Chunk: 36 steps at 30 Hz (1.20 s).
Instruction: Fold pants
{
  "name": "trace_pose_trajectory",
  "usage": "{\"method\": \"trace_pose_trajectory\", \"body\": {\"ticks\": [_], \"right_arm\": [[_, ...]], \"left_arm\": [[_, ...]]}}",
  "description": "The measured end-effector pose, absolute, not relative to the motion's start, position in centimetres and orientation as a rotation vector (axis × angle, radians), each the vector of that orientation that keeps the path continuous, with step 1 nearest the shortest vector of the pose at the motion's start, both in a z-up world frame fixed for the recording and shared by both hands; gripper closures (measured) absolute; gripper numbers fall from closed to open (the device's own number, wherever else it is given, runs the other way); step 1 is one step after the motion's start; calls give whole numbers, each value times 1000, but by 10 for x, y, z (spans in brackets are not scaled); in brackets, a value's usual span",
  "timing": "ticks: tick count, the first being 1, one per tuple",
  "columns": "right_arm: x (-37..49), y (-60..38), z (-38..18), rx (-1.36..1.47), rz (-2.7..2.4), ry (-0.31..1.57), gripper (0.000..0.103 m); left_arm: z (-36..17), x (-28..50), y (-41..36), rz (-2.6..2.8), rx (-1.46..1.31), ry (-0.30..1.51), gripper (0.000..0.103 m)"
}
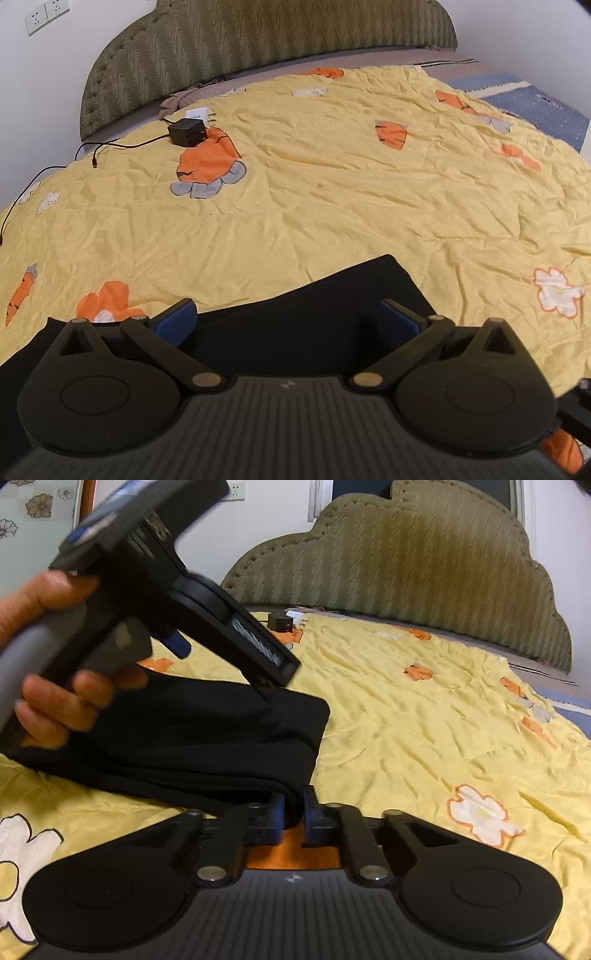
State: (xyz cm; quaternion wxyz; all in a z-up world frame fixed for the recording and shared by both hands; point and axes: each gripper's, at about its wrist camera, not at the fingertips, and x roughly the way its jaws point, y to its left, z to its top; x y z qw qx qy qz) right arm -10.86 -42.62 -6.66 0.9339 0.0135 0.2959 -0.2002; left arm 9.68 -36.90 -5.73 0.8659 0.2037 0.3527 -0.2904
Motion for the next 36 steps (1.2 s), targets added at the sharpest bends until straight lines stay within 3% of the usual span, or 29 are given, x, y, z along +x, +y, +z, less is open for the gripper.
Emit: {"method": "trace_pose_trajectory", "body": {"ticks": [6,12,14,20,27,36], "right_arm": [[-121,-401,-58,-100,-487,601,98],[-122,-412,-75,29,-501,664,94],[-128,-419,-69,79,-474,688,89],[-152,-428,-32,86,-499,614,88],[-71,-451,-39,102,-418,608,88],[1,-483,-61,109,-381,738,88]], "left_arm": [[-69,97,-381,-614,445,740,0],[-87,99,-393,-604,485,745,0],[-82,94,-388,-605,487,713,0],[-43,87,-344,-560,471,588,0],[-45,90,-279,-574,328,678,0],[-76,71,-248,-561,392,715,0]]}}
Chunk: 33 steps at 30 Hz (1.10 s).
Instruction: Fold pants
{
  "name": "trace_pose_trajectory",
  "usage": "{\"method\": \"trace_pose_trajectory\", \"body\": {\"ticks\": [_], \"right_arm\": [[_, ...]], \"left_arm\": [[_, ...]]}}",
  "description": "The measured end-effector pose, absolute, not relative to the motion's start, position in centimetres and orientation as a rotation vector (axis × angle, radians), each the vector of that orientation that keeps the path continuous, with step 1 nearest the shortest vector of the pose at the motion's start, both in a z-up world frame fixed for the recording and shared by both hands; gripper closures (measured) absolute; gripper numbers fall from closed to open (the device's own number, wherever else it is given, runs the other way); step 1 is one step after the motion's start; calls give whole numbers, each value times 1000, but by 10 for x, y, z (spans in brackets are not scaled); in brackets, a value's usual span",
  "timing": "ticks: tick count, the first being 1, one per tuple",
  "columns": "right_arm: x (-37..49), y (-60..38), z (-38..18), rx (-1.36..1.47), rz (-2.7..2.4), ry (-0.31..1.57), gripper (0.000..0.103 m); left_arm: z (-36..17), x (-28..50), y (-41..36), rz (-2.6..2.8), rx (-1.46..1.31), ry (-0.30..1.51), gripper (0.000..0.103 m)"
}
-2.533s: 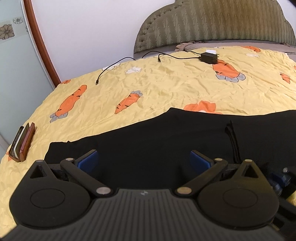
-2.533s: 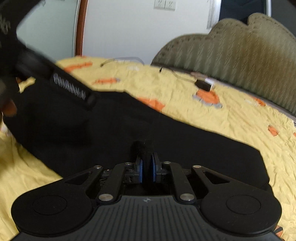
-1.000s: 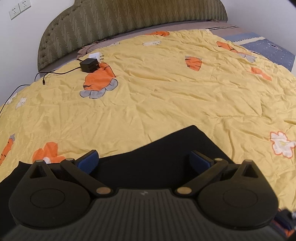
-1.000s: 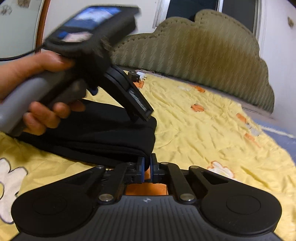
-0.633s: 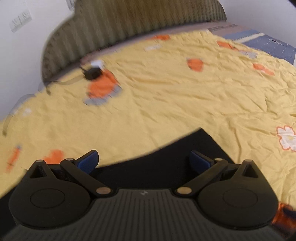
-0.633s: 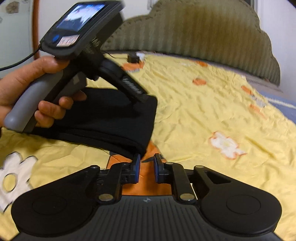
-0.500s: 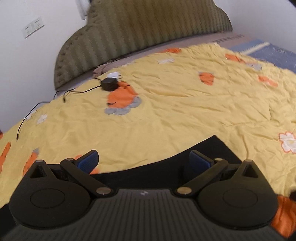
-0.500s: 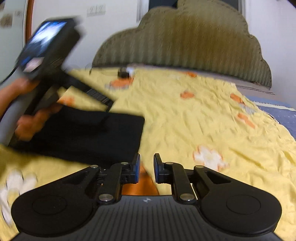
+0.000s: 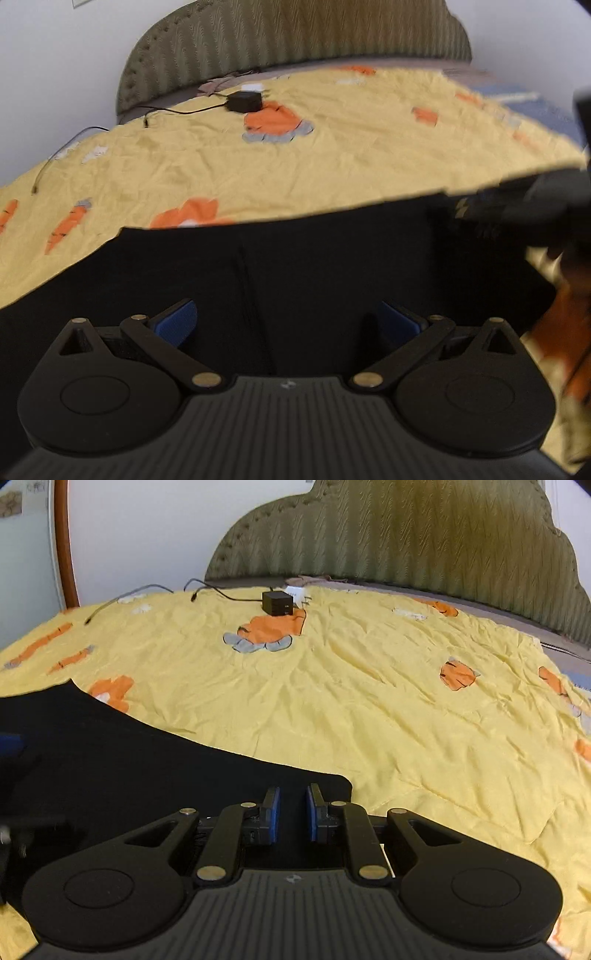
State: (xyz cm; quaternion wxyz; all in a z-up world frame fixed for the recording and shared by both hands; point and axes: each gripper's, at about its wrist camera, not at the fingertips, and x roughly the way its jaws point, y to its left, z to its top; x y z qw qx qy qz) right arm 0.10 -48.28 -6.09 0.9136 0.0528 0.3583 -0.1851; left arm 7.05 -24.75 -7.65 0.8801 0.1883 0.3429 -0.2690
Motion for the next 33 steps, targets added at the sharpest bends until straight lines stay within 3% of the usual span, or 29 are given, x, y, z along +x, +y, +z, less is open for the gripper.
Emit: {"method": "trace_pose_trajectory", "body": {"ticks": [5,9,14,16,18,24,33], "right_arm": [[-33,-449,-43,24,-399,711,85],[-48,-437,-61,24,-401,754,76],[-55,-418,-47,-16,-486,688,72],[-52,-407,-56,-50,-459,740,59],[-50,-403,-66,-60,-476,748,57],[-57,-369,-31,-30,-530,628,55],[-8,-259,-17,-42,-323,570,41]], "left_arm": [[-75,60,-230,-593,376,709,0],[-91,60,-234,-571,375,756,0],[-71,54,-215,-547,341,698,0],[-72,61,-213,-550,362,739,0],[-75,66,-210,-527,379,766,0],[-51,69,-143,-441,266,704,0],[-33,78,-44,-250,243,700,0]]}}
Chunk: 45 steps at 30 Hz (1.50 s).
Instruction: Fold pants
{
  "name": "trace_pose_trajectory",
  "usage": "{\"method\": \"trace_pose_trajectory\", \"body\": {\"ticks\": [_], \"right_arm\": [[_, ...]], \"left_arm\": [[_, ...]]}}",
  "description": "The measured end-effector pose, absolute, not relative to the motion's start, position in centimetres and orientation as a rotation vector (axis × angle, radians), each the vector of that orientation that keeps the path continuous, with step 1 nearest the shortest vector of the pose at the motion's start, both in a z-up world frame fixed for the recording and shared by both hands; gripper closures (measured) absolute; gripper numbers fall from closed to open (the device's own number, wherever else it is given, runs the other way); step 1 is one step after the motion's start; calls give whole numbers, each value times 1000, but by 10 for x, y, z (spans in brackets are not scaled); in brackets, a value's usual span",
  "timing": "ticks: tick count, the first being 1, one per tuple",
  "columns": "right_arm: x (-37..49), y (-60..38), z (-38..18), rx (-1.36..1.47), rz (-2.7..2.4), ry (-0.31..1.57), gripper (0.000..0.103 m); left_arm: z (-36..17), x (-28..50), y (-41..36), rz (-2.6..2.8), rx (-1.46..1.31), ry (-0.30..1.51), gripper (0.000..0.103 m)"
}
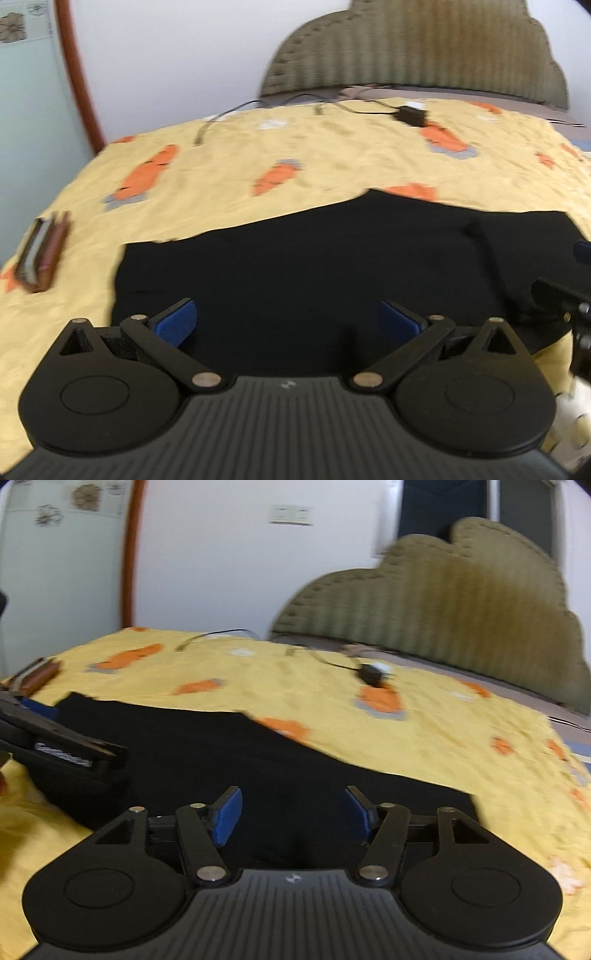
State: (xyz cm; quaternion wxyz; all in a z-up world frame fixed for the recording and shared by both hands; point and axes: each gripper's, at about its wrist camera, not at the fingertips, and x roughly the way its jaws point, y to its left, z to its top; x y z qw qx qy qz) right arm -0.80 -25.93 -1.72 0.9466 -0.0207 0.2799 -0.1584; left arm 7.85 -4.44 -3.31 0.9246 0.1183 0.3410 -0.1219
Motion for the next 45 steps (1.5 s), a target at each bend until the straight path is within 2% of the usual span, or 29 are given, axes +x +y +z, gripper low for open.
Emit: {"method": "trace_pose_trajectory", "body": {"ticks": [2,6,19,32,45], "right_arm": [[4,-236,-17,-51,-292,561,40],[18,-193,-18,-114,-239,551,32],[41,-101,-28,-416,-136,517,32],[80,-15,-61,-729,41,436,32],[100,10,-97,-944,91,473,36]], "left_arm": [[-32,78,-27,-229,242,699,0],[-33,78,3,-199,222,718,0],[-33,87,78,-60,135,750,0],[-14,99,162,82,11,775,0],[-15,103,168,66,2,792,0]]}}
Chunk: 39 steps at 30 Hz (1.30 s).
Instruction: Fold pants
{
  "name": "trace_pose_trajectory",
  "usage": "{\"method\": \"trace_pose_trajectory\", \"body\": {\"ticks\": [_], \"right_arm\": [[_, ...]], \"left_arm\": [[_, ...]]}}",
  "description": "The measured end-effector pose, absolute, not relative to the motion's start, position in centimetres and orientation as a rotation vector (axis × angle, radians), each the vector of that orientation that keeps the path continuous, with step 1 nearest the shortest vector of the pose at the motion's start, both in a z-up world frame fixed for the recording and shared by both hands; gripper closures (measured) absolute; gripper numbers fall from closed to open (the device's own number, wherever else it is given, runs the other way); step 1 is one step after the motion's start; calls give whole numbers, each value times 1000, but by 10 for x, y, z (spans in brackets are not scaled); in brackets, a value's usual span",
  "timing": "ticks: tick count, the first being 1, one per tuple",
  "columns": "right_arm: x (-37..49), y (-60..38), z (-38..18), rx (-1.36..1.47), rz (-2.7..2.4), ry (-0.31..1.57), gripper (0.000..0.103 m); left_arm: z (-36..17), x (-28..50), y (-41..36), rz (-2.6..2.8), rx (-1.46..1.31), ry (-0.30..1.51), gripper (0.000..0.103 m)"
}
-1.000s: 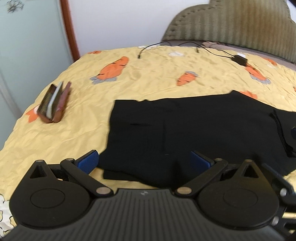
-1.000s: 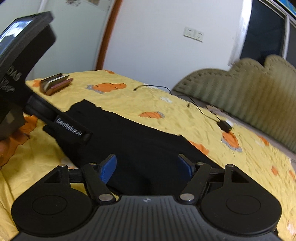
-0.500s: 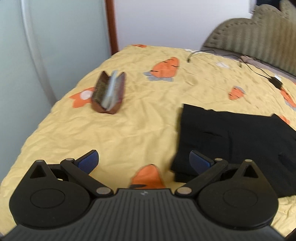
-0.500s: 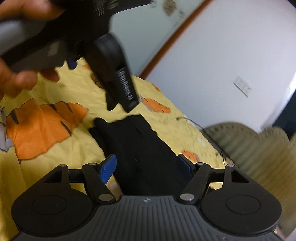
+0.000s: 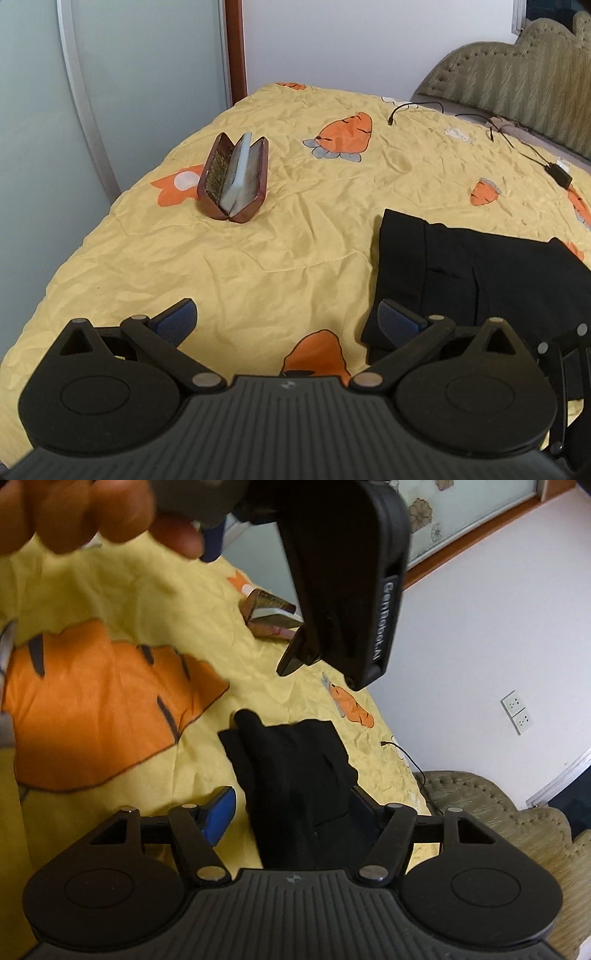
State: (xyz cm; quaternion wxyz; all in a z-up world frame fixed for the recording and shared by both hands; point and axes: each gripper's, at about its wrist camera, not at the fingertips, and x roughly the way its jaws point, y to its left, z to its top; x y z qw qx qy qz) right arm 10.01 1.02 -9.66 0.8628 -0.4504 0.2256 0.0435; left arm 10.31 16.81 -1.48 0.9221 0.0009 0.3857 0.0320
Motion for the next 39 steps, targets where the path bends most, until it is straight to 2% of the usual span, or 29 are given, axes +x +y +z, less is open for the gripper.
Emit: {"method": "trace_pose_trajectory", "body": {"ticks": [11,13,16,19,24,28,31,39], "right_arm": [[113,16,-108,-1041,59,443,39],[116,15,-108,-1026,83,456,64],[114,16,-114,-1032,102,454,87],[113,14,-115,-1013,110,459,95],[116,-7,-89,-785,133,471,96],[119,-29,-70,-589,163,489,96],[119,-38,-63,-533,174,486,96],[121,-57,-48,-411,202,502,96]], "left_arm": [[-20,109,170,80,-8,827,0],[-20,110,171,79,-13,832,0],[-19,110,171,80,-14,829,0],[-18,113,172,78,-16,832,0],[-21,125,179,4,-159,893,0],[-36,142,191,-87,-435,992,0],[-49,154,192,-142,-587,1043,0],[-61,186,170,-218,-732,1110,0]]}}
